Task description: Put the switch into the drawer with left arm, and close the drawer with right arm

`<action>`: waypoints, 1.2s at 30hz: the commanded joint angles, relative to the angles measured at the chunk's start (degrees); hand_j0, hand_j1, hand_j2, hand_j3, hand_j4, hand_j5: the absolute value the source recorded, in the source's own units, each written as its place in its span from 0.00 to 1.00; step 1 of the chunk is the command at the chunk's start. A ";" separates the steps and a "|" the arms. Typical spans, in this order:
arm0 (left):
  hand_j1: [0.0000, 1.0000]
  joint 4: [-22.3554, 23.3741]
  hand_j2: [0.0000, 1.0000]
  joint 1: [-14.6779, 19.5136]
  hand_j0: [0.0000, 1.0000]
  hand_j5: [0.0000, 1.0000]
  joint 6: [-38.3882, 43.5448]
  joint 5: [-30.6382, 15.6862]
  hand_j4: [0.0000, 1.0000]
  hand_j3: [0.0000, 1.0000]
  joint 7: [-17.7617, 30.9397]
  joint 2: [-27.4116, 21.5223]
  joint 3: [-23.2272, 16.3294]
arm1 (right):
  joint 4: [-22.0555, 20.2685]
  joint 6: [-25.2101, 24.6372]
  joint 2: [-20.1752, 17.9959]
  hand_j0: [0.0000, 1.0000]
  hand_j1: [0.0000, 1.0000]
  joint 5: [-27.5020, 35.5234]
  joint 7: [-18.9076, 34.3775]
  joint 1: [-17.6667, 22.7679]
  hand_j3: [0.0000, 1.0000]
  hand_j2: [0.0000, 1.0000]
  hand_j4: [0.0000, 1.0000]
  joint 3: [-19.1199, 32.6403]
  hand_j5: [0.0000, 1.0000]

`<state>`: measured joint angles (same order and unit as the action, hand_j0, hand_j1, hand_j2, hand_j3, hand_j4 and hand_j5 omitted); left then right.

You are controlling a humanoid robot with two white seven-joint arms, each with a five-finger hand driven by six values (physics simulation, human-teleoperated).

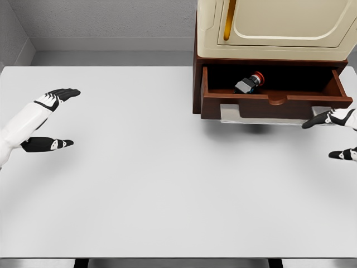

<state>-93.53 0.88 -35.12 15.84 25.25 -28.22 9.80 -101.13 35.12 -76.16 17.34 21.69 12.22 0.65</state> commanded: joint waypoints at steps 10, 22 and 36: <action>1.00 0.01 1.00 0.00 1.00 1.00 0.12 -0.46 1.00 1.00 -0.03 0.01 -0.04 | -0.12 -0.12 -1.54 0.71 0.71 0.07 0.02 1.76 0.71 0.71 0.71 -0.30 0.71; 1.00 -0.08 1.00 0.00 1.00 1.00 0.12 -0.46 1.00 1.00 -0.03 0.01 0.05 | -0.12 -0.12 0.92 0.72 0.72 -2.04 0.02 4.22 0.72 0.72 0.72 -0.65 0.72; 1.00 0.01 1.00 0.00 1.00 1.00 0.12 -0.46 1.00 1.00 -0.03 0.01 0.05 | -0.12 -0.12 13.31 0.73 0.73 -7.93 -0.16 2.64 0.73 0.73 0.73 -0.83 0.73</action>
<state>-93.50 0.88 -35.12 15.83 25.25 -28.17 9.83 -101.24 35.10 -64.84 9.96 21.55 14.42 -0.17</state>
